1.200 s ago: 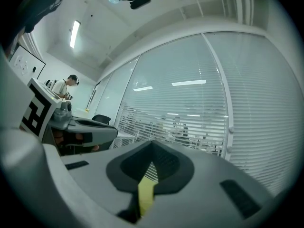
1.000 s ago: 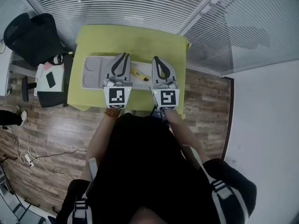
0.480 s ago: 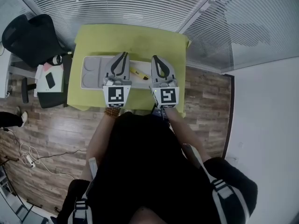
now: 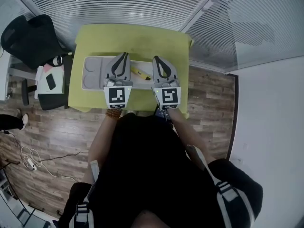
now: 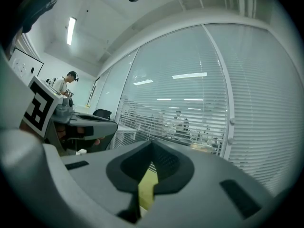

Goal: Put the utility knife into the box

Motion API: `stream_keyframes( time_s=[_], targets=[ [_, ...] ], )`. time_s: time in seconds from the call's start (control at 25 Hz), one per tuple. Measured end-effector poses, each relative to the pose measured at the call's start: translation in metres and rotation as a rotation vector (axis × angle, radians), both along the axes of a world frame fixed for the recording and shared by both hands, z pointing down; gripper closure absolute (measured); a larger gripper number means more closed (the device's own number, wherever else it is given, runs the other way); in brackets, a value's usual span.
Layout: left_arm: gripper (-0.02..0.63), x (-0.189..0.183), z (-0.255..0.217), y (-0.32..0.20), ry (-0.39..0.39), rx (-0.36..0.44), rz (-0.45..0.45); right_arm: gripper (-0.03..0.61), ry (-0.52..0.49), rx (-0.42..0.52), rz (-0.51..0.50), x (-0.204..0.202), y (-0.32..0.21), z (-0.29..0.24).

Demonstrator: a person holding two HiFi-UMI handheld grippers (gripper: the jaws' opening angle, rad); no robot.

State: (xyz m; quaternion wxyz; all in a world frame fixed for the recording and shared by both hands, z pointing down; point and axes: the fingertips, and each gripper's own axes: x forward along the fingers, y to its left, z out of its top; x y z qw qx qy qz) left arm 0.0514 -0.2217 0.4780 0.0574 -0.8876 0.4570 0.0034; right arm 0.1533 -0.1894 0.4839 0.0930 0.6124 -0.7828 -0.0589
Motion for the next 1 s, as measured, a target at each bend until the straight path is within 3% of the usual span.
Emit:
stream_keyframes(
  time_s=[1.0],
  targets=[
    [0.591,-0.012,0.015,-0.005,-0.009,-0.045,-0.028,0.579,-0.01,-0.03,0.001,0.004,-0.002,0.015]
  ],
)
